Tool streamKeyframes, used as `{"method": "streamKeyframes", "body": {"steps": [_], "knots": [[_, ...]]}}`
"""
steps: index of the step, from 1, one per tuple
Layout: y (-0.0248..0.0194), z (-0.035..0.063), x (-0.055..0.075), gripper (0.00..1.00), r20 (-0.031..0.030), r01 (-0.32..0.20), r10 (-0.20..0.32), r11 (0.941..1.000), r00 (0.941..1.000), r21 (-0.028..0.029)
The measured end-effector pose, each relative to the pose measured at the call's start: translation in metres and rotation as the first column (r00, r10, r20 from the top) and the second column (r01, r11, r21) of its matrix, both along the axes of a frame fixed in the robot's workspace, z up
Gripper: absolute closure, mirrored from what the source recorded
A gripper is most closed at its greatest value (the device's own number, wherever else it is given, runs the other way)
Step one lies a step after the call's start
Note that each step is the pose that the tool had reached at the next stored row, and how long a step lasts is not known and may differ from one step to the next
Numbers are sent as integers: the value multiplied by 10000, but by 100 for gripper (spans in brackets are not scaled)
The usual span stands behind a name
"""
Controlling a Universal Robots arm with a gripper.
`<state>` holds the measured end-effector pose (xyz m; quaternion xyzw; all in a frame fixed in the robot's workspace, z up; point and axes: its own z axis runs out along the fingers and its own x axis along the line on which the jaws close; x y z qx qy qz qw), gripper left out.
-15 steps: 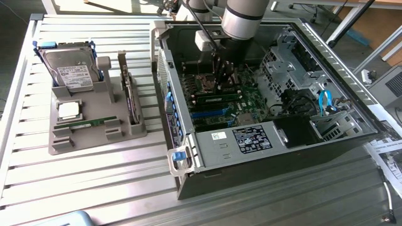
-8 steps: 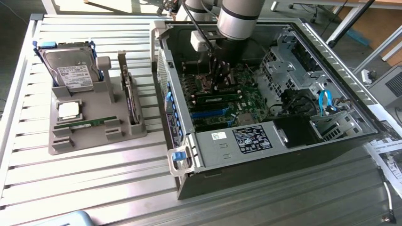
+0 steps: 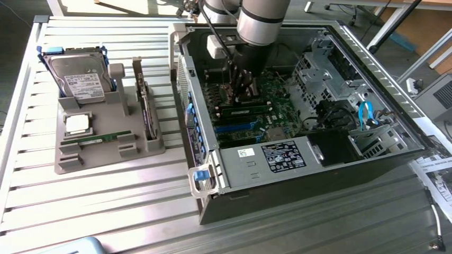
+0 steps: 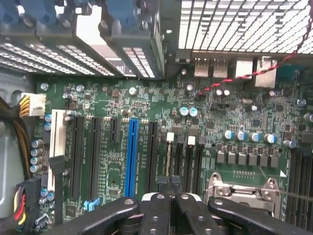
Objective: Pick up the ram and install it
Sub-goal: 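Press down the ram until it locks into place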
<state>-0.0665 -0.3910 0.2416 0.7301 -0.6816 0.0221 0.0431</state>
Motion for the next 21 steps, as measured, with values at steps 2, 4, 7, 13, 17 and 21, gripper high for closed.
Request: {"method": "streamKeyframes", "body": {"steps": [2, 4, 7, 13, 17, 21], "knots": [[0, -4, -27, 89, 0, 0, 0, 10000, 10000, 0], [0, -10, -44, 89, -1, 0, 0, 10000, 10000, -1], [0, -26, -60, 89, 0, 0, 0, 10000, 10000, 1], [0, -81, -81, 89, -1, 0, 0, 10000, 10000, -2], [-1, -106, -91, 89, -4, 0, 0, 10000, 10000, -7], [-1, -134, -98, 89, -5, -1, 1, 10000, 10000, -7]]}}
